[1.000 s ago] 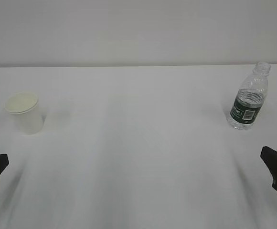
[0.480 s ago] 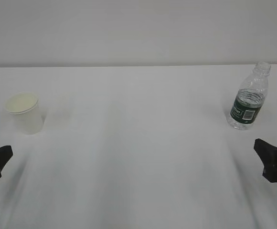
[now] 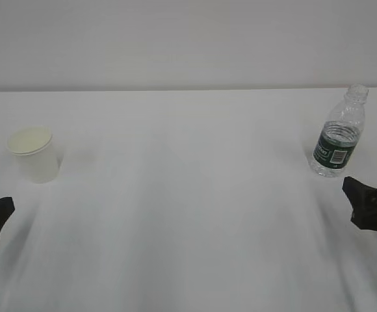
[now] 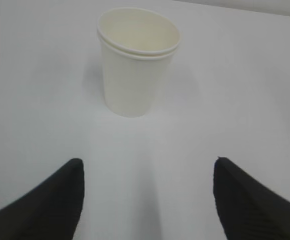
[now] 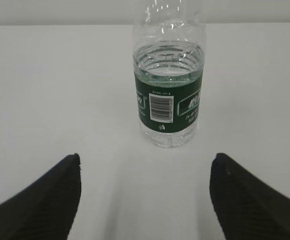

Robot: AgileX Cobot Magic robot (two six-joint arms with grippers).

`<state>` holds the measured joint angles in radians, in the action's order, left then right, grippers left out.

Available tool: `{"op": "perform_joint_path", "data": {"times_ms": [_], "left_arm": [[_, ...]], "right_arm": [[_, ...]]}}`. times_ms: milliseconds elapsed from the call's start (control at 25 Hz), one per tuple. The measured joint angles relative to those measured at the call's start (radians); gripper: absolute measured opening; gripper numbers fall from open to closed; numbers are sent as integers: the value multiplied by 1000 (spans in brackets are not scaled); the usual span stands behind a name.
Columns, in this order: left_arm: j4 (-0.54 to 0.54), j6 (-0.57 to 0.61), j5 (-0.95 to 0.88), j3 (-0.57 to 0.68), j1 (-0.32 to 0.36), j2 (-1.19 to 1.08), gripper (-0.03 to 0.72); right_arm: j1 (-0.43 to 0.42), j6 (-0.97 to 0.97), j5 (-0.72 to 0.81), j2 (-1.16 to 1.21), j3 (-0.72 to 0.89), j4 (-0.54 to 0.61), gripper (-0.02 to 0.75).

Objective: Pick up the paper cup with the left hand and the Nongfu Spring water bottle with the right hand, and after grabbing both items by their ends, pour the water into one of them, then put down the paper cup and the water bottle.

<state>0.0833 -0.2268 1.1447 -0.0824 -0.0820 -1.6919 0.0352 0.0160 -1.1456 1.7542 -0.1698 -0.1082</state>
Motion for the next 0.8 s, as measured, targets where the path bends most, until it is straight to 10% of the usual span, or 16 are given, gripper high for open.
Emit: {"op": "perform_joint_path", "data": {"times_ms": [800], "left_arm": [[-14, 0, 0, 0, 0, 0, 580]], "right_arm": [[0, -29, 0, 87, -58, 33, 613]]}}
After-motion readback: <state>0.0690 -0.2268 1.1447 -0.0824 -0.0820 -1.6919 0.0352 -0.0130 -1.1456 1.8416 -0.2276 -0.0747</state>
